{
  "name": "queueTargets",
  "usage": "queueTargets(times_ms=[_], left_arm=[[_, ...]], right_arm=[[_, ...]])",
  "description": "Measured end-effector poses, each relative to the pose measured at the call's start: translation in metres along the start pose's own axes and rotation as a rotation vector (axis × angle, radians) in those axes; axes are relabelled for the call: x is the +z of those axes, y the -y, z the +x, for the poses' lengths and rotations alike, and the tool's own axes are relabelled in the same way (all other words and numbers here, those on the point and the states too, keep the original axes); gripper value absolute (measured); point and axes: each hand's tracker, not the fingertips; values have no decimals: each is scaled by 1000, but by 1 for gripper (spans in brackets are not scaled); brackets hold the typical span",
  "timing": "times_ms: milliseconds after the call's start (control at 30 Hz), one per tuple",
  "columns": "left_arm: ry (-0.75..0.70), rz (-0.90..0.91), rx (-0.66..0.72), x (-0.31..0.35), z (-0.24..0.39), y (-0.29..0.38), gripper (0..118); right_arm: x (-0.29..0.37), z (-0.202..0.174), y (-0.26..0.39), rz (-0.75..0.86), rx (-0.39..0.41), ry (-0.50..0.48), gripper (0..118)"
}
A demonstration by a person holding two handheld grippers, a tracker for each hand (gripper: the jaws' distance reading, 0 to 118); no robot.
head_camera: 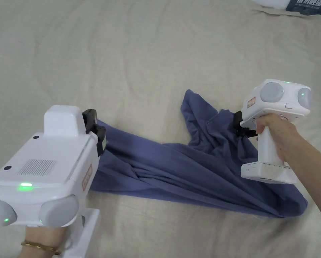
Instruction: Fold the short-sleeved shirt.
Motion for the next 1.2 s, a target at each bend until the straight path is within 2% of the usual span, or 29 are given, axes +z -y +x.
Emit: queueTargets(times_ms=[100, 133, 167, 200, 267, 367, 433, 467, 700, 867, 933, 1100, 1200], left_arm=[[7, -26, 17, -3, -10, -10, 0], [8, -41, 22, -4, -13, -14, 3], [16, -72, 36, -7, -17, -20, 11], [41, -111, 52, -10, -22, -27, 22], [49, -155, 65, -18, -33, -39, 68], [34, -224, 22, -36, -44, -56, 84], [39, -274, -2, -49, -49, -66, 110], [45, -301, 6, -59, -53, -71, 117], [14, -622, -35, -138, -62, -89, 118], [-32, -777, -132, -180, -59, -76, 118], [-51, -796, -163, -190, -57, -68, 111], [-84, -838, -171, -211, -58, -52, 106], [-101, -859, -167, -220, -60, -42, 89]], right_arm=[[15, 6, 1, 23, -23, -30, 3], [21, 8, 2, 34, -24, -36, 3], [28, 9, 3, 49, -24, -36, 3], [34, 10, 4, 63, -23, -36, 3], [45, 12, 6, 83, -22, -47, 3], [60, 15, 12, 120, -20, -65, 3], [69, 16, 16, 144, -11, -78, 3], [73, 18, 18, 151, -14, -79, 3], [84, 21, 29, 186, -41, -119, 3], [85, 20, 34, 201, -41, -126, 3], [85, 20, 35, 205, -42, -133, 3], [84, 19, 37, 211, -36, -140, 3], [87, 15, 40, 216, -11, -131, 3]])
